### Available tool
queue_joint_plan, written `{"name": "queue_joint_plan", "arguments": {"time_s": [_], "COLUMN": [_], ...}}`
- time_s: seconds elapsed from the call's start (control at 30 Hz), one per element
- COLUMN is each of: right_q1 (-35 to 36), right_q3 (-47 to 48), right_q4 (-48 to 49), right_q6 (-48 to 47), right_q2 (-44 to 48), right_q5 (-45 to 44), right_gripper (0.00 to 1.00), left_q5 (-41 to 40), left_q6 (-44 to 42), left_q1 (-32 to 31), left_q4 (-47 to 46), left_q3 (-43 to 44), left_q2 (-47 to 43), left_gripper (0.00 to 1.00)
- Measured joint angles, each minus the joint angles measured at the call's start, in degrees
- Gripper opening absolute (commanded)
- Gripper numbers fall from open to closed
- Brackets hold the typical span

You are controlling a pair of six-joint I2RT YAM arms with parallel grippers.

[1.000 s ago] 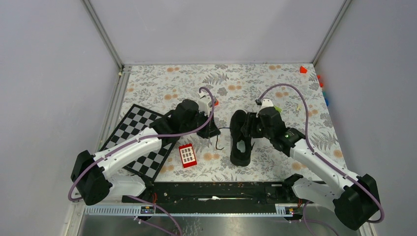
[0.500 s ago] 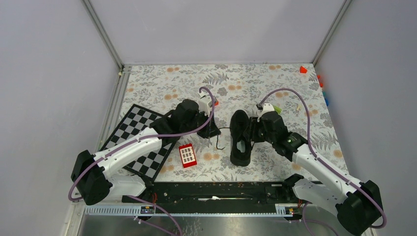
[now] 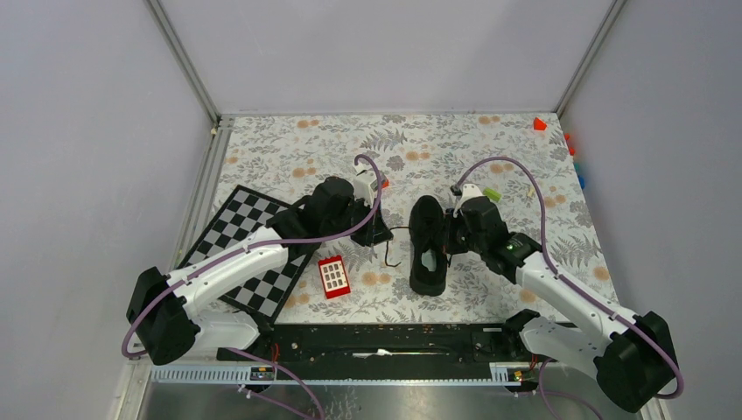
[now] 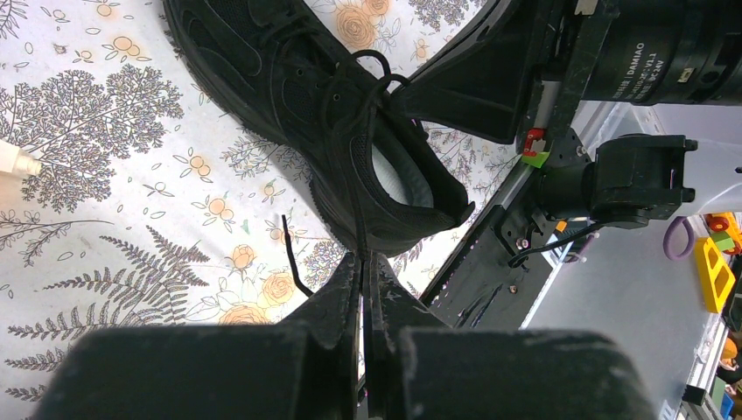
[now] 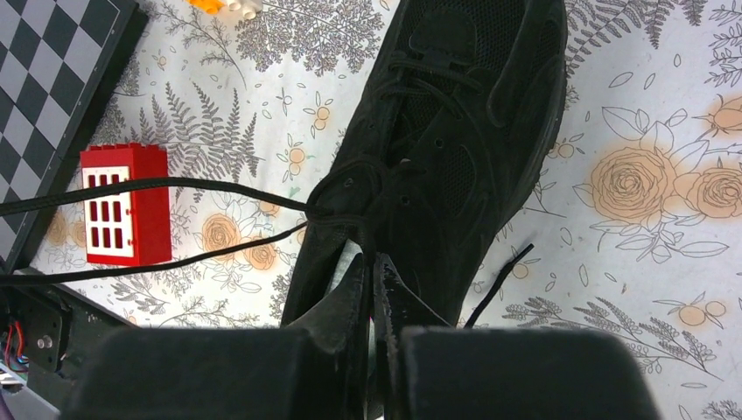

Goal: Tie the shoes
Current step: Cross the shoelace with the shoelace.

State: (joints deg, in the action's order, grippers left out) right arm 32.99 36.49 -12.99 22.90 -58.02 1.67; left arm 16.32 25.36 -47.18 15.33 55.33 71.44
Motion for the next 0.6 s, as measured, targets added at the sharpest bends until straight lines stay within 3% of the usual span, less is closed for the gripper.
{"name": "queue_joint_plan", "arguments": {"time_s": [0.6], "right_q1": [-0.02], "right_q3": [7.98], "right_q4": [-4.31], "right_q6": [-1.11], "right_q2": [-4.24], "right_q5": [2.51], "right_gripper": [0.00], "left_q5": [0.00], "left_q6": [0.00], "left_q1": [0.00], "left_q4": [-0.02], "left_q3": [0.00], "left_q2": [0.00], "left_gripper": [0.00]}}
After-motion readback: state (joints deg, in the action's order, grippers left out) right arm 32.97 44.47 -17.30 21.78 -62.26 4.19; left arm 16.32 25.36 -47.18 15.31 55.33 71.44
